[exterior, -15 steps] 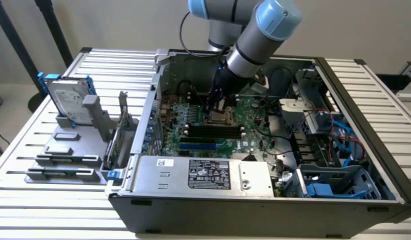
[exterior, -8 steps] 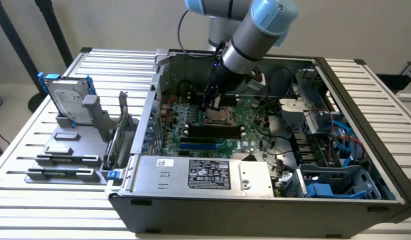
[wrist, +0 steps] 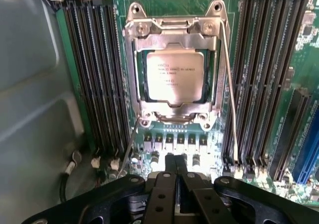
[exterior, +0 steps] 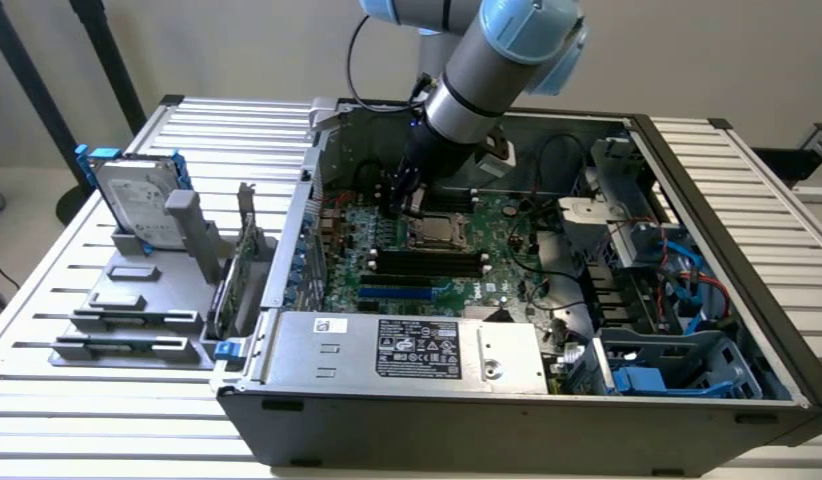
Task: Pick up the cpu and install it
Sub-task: 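Close the cpu cover, then install the first cpu locking lever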
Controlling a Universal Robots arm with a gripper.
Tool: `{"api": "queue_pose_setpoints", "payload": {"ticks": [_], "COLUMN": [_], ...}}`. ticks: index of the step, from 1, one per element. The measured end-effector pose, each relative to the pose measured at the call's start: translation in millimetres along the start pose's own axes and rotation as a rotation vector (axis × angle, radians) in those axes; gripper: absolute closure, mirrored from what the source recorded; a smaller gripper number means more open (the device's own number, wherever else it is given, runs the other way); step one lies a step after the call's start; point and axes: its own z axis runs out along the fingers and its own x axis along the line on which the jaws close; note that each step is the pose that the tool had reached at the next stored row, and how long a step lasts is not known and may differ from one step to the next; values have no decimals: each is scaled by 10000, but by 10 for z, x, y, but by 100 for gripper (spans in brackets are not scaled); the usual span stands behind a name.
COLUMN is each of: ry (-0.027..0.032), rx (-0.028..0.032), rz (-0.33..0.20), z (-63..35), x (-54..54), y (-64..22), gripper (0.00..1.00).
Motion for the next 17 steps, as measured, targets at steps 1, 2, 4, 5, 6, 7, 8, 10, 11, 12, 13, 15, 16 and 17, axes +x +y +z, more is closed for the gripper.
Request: {"api": "queue_pose_setpoints", "payload": {"ticks": [1,2,4,5,6,7,8,10,11,12,13,15,16,17], "ry": [3,4,2,2,2,2,2,2,2,2,2,2,2,4], "rx": [0,0,1,1,0,1,1,1,1,1,1,1,0,-1], "rz": [-2,-2,-1,-1,-1,-1,-1,-1,-1,-1,-1,-1,-1,0], "z": [0,0,0,0,0,-1,0,-1,0,-1,0,-1,0,2], "x": [0,0,0,0,0,0,0,0,0,0,0,0,-1,-1], "y": [0,0,0,-1,-1,-1,-1,-1,0,-1,-1,-1,-2,-13], "gripper": [89,89,89,89,89,89,89,89,89,89,89,89,89,89]}}
